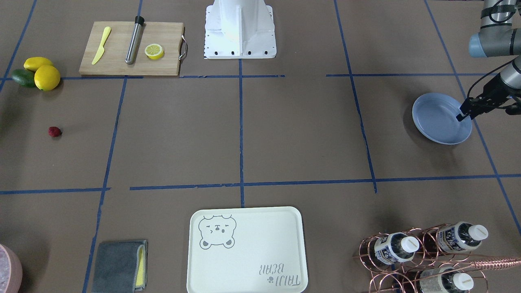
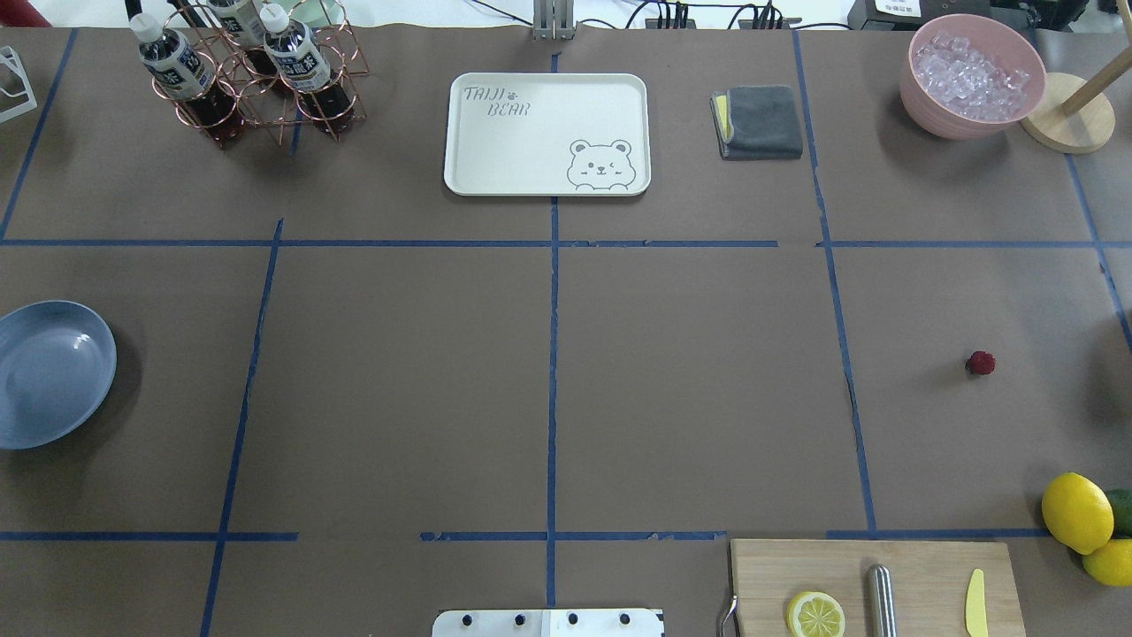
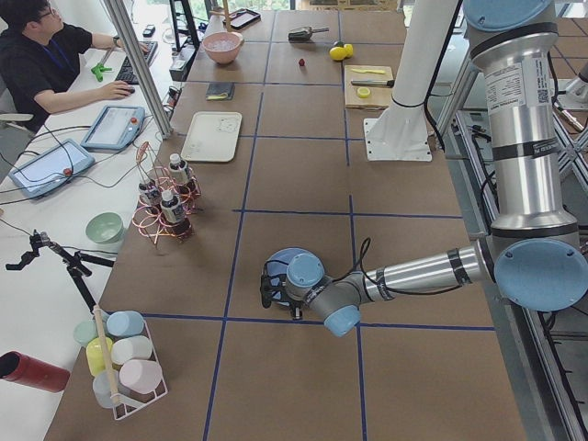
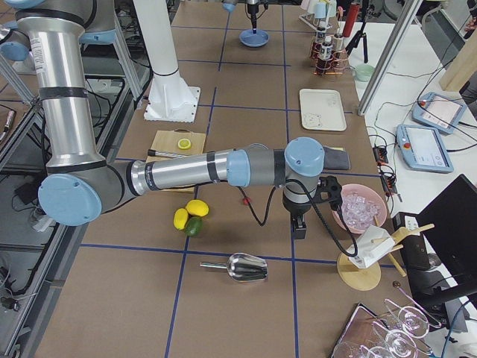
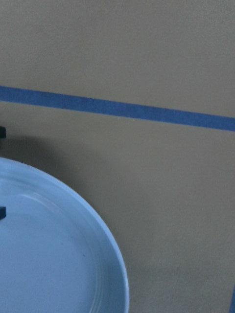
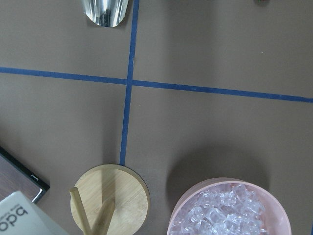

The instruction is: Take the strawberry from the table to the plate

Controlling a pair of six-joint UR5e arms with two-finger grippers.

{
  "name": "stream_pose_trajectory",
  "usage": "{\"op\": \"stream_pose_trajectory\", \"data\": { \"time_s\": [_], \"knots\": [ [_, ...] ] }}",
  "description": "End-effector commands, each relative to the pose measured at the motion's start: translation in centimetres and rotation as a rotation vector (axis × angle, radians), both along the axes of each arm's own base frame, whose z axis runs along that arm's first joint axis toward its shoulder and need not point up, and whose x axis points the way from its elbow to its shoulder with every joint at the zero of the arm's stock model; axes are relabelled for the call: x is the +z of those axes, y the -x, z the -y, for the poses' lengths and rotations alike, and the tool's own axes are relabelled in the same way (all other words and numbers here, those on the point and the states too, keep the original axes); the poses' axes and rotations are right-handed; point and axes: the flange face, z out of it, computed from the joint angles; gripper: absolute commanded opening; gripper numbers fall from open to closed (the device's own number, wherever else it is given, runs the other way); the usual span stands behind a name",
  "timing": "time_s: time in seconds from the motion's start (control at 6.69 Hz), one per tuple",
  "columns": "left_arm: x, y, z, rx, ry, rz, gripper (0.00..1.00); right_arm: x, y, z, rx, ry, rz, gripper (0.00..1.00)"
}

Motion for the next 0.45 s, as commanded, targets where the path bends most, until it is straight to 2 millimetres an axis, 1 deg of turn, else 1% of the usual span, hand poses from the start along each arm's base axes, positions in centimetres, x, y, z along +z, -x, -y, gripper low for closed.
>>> {"op": "stream_pose_trajectory", "data": {
  "time_s": [0.0, 0.15, 0.3],
  "knots": [
    [-0.6, -0.1, 0.1, -0.003, 0.005, -0.014, 0.0, -0.3, 0.2, 0.0, -0.003, -0.002, 0.028, 1.0],
    [-3.1, -0.2, 0.4, 0.014, -0.017, -0.049, 0.0, -0.5, 0.4, 0.0, -0.005, -0.003, 0.061, 1.0],
    [-6.8, 0.8, 1.6, 0.037, 0.063, -0.114, 0.0, -0.7, 0.4, 0.0, -0.005, -0.007, 0.066, 1.0]
  ]
}}
